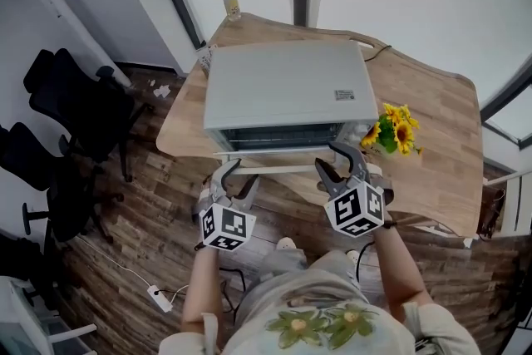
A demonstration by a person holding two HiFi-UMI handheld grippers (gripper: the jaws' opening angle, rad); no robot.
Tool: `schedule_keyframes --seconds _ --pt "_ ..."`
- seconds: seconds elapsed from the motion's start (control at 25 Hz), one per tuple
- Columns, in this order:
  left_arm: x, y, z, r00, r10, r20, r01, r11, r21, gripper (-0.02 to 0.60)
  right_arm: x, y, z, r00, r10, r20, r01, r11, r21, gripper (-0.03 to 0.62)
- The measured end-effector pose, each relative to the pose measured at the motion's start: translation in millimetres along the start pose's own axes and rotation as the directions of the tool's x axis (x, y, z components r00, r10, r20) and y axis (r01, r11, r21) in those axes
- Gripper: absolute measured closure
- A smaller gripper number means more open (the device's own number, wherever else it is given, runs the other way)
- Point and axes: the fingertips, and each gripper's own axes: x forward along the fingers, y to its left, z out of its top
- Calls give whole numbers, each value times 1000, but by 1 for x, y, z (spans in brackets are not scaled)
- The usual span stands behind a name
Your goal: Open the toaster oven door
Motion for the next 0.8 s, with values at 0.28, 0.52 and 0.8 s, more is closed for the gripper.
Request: schedule_keyframes --seconds 0.28,0.52,0.8 --pt "-4 -9 -4 1000 -9 3 9 1000 -23 362 10 6 -11 999 23 -47 -25 999 -34 488" --pt "-10 -15 -9 1000 -10 3 10 999 -31 362 6 15 -14 999 20 -42 -21 999 -42 505" --pt "-13 -25 -16 1000 -16 -23 15 999 -45 362 1 25 -18 999 39 -38 -41 998 -50 508"
